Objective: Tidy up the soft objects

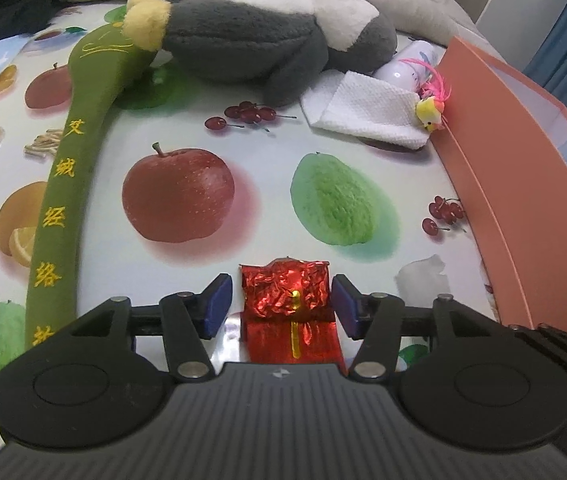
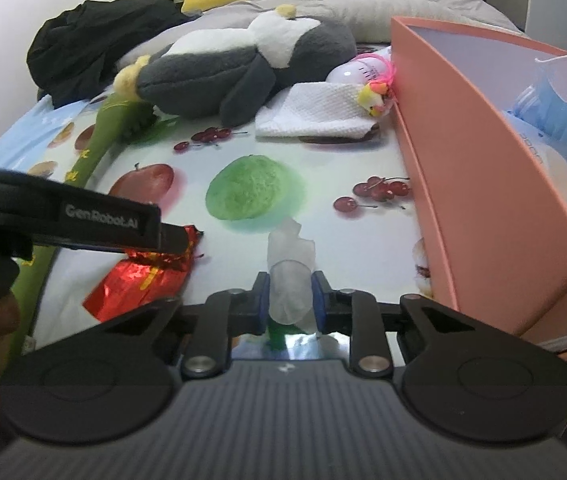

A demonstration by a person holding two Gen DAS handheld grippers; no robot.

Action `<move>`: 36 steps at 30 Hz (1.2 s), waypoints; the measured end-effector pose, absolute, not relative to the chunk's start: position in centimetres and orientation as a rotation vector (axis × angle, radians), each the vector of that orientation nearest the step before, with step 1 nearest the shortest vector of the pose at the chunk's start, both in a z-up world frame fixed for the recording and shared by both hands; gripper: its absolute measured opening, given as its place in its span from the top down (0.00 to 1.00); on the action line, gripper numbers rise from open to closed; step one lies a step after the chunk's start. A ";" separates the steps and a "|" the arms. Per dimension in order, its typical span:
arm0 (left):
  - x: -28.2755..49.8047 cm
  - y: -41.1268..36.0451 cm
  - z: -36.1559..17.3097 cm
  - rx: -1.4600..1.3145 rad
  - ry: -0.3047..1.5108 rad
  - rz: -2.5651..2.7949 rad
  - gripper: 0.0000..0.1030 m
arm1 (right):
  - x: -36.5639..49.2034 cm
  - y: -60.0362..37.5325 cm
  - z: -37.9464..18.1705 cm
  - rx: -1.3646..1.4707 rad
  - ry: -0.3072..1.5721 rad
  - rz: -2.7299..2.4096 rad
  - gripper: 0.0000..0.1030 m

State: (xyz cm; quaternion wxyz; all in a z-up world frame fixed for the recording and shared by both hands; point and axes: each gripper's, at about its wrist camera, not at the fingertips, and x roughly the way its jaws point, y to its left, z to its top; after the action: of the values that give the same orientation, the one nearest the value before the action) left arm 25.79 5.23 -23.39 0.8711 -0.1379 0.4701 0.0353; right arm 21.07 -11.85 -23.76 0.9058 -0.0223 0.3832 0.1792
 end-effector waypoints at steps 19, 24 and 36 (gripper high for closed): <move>25.5 3.5 -23.6 -0.239 0.957 0.113 0.44 | 21.4 -11.5 -24.7 -0.108 0.796 0.387 0.70; 25.1 3.2 -23.3 -0.226 0.932 0.110 0.45 | 21.2 -11.5 -24.3 -0.115 0.779 0.381 0.74; 22.6 2.7 -19.8 -0.244 0.888 0.062 0.45 | 19.9 -12.8 -21.4 -0.055 0.763 0.374 0.76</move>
State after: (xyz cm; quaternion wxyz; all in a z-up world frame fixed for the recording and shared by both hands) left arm 22.59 2.68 -19.82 0.8954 -0.1178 0.4284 0.0300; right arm 19.91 -12.80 -21.43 0.9107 -0.0265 0.3702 0.1814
